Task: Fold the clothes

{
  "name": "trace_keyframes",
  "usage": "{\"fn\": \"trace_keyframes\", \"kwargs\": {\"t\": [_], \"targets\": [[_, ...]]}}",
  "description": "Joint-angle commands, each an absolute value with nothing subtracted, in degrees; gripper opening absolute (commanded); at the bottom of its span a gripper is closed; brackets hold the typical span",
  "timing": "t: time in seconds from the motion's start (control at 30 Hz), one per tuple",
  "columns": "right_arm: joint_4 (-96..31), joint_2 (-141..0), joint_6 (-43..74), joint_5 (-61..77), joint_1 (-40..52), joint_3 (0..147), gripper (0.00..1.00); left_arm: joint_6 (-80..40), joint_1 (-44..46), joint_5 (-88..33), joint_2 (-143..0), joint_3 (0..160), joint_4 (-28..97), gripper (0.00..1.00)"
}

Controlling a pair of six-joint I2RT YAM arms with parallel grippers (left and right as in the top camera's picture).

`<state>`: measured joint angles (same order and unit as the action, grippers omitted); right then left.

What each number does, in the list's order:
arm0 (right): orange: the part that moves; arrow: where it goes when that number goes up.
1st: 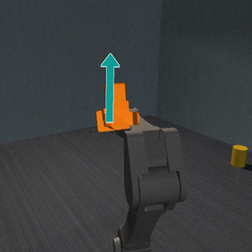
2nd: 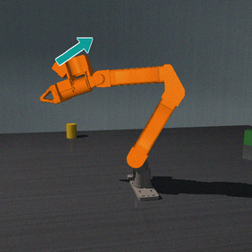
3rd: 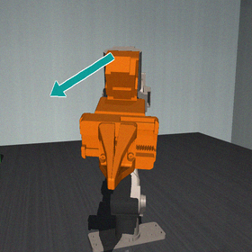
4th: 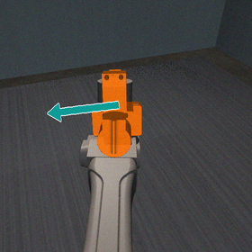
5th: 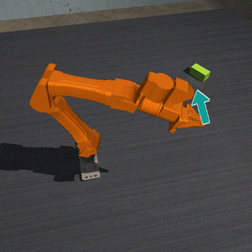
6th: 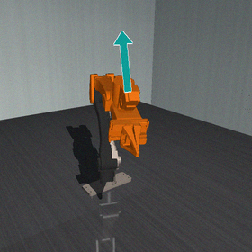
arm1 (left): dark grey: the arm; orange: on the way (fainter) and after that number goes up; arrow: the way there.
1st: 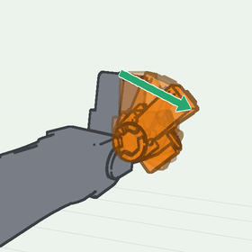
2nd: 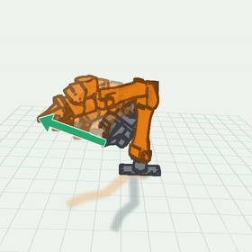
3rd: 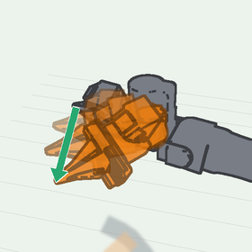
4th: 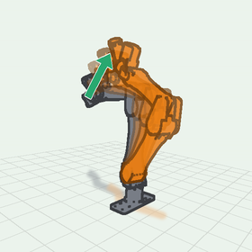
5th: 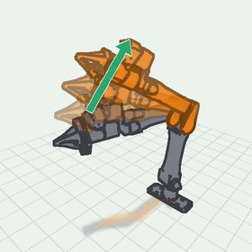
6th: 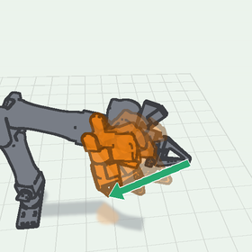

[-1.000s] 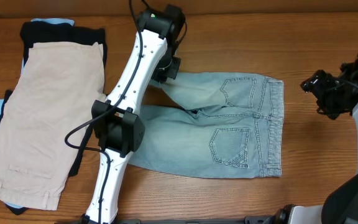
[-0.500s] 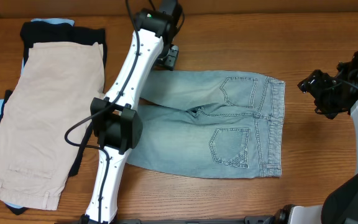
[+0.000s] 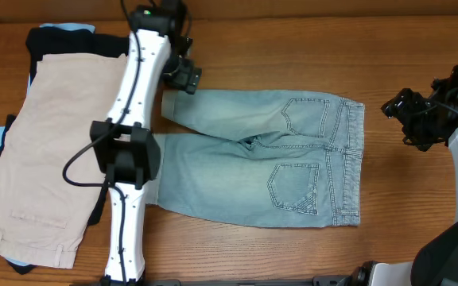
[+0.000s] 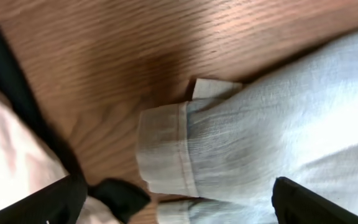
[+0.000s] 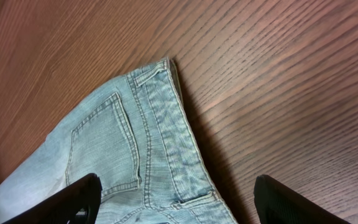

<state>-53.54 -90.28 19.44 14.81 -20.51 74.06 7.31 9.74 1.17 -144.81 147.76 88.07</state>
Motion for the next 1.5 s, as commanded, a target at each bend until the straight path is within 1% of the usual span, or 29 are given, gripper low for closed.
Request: {"fn": "trace_keyframes", "kwargs": {"t": [0.0, 0.17, 0.3, 0.43, 0.53, 0.6, 0.67, 0.7, 0.73, 0.77, 0.83, 0.87, 0.97, 1.07, 1.13, 1.3, 1.47], "targets": [[-53.12, -89.71, 19.03, 15.11, -20.18, 74.30, 0.83, 20.38, 7.49, -9.67, -145.43, 147.41, 87.99, 0.98], [-52.93, -89.71, 19.00, 15.09, -20.18, 74.30, 0.82, 24.75, 5.69, -12.51, -146.96, 147.37, 87.55, 0.98], [-52.60, -89.71, 17.93, 15.11, -20.18, 74.30, 0.82, 25.10, 5.61, -12.73, -149.36, 147.37, 86.89, 0.94], [-52.53, -89.71, 17.74, 15.09, -20.18, 74.30, 0.83, 24.84, 5.76, -14.13, -151.04, 147.35, 86.70, 0.86], [-52.53, -89.71, 17.74, 15.11, -20.18, 74.30, 0.83, 24.84, 5.76, -15.09, -151.13, 147.35, 86.67, 0.79], [-52.51, -89.71, 17.72, 15.09, -20.18, 74.30, 0.83, 24.84, 5.76, -15.07, -151.13, 147.35, 86.74, 0.78], [-52.51, -89.71, 17.72, 15.09, -20.18, 74.30, 0.83, 24.82, 5.76, -15.09, -151.13, 147.35, 86.74, 0.73], [-52.51, -89.71, 17.72, 15.09, -20.18, 74.30, 0.83, 24.77, 5.76, -15.09, -151.13, 147.35, 86.72, 0.68], [-52.51, -89.71, 17.72, 15.09, -20.21, 74.30, 0.83, 24.56, 5.76, -15.09, -151.13, 147.35, 86.72, 0.61], [-52.51, -89.71, 17.72, 15.09, -20.21, 74.30, 0.83, 24.18, 5.76, -15.09, -151.13, 147.35, 86.74, 0.45], [-52.51, -89.71, 17.72, 15.09, -20.21, 74.30, 0.83, 23.73, 5.76, -15.07, -151.13, 147.35, 86.98, 0.09], [-52.51, -89.71, 17.74, 15.09, -20.18, 74.30, 0.83, 23.51, 5.76, -15.07, -151.13, 147.37, 87.24, 0.04], [-52.56, -89.71, 17.74, 15.11, -20.21, 74.30, 0.83, 22.39, 5.80, -15.07, -151.06, 147.52, 88.60, 0.04], [-52.71, -89.71, 17.72, 15.11, -20.21, 74.30, 0.79, 19.38, 5.78, -15.07, -150.89, 149.77, 91.29, 0.04], [-52.77, -89.71, 17.74, 15.11, -20.21, 74.30, 0.79, 17.02, 5.78, -15.07, -150.43, 152.64, 93.76, 0.04], [-52.75, -89.71, 17.74, 15.11, -20.21, 74.30, 0.79, 12.67, 6.02, -15.09, -146.69, 160.42, 96.82, 0.04], [-52.80, -89.71, 17.74, 15.11, -20.21, 74.30, 0.79, 12.36, 7.75, -14.81, -141.45, 164.13, 96.82, 0.04]]}}
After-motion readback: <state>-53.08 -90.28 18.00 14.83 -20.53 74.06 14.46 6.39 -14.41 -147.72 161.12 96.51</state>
